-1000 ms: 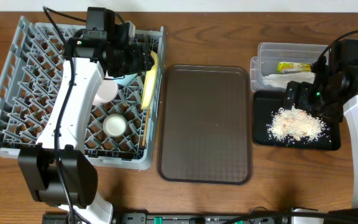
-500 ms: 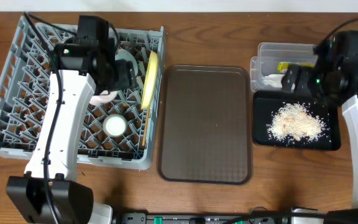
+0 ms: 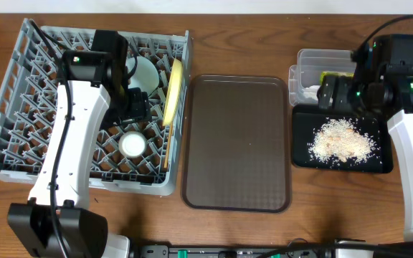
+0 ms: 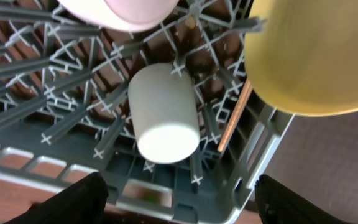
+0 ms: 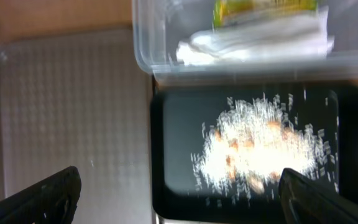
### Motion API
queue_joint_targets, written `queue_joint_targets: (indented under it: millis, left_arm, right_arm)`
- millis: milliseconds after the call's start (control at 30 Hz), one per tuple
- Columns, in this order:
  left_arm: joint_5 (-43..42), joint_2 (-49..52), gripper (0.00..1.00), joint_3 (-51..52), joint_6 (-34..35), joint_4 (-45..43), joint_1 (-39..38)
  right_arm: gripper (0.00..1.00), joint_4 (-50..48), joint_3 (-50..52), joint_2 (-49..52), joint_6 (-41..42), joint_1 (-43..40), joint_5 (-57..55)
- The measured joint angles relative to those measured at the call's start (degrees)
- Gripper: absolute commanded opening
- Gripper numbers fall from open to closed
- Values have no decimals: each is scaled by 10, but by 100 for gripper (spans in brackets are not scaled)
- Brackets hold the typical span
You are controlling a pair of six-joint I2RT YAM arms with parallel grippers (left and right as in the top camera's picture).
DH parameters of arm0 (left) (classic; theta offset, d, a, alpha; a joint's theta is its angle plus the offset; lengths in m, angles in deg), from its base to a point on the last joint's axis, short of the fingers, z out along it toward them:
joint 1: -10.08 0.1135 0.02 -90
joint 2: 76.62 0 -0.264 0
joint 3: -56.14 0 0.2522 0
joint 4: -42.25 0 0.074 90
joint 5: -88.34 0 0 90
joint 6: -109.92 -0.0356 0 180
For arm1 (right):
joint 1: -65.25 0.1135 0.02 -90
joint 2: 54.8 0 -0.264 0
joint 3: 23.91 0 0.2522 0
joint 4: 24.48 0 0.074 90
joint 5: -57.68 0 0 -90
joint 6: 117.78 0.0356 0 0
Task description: Sort waste into correct bins and load items into the dishwasher
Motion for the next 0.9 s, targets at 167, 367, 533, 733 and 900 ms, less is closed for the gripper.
queue_joint_targets:
  millis: [167,367,533,733,900]
  left_arm:
    - [5,-10,79,2,0,0,0]
    - [7,-99,79,71,0,-58,0]
    - [7,-217,79,181,-2,-140,0]
    - [7,-392,79,339,-7,-246,0]
    - [7,-543,93,435,-9,-283,0]
  right_arm:
    - [99,32,1,0,-1,0,-4]
    - [99,-24,80,-37,-3,2,-5]
    - [99,-115,205,-143,-3,9,-9]
    - [99,-182,329,-318,-2,11,-23]
    - [99,-178,369,-420,-2,11,-41]
